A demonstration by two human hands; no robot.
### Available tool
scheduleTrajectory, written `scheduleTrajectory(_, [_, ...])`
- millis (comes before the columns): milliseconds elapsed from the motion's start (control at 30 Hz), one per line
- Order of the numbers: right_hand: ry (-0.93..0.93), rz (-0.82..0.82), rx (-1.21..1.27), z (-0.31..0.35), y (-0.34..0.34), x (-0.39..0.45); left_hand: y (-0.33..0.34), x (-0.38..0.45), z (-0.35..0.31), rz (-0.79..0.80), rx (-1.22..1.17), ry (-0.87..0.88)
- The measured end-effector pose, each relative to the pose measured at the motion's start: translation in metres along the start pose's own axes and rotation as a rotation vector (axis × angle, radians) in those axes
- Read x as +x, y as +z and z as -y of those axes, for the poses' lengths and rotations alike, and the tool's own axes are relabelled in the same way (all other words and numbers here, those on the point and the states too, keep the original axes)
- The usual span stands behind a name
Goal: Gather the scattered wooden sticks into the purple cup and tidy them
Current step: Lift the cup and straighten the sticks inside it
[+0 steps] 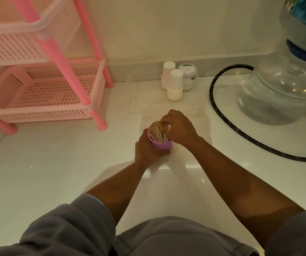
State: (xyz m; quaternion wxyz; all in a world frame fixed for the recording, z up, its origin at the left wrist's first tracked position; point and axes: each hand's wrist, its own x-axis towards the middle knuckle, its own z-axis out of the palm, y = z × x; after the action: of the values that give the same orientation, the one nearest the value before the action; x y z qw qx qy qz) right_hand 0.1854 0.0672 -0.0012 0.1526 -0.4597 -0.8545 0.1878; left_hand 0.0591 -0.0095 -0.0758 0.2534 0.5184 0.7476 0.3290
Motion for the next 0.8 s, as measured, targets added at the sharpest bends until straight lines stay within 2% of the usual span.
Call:
scheduleTrajectory(167, [-0.100,0.088,0.028,0.007,-0.001,-0.004,0.000,0.000,0.001,-0.003,-0.002,-0.013])
scheduleTrajectory(333, [-0.171,0.057,-0.042,0.013,0.009,-0.005,0.000,0.000,0.001,-0.004,-0.005,-0.033])
scheduleTrajectory(533, [-0.132,0.053,-0.005,0.017,0.012,-0.005,0.002,0.001,0.004,-0.004,0.001,-0.025])
scheduleTrajectory(800, [-0.071,-0.041,-0.023,0.014,0.008,-0.004,0.002,0.001,0.003,-0.004,-0.018,-0.028])
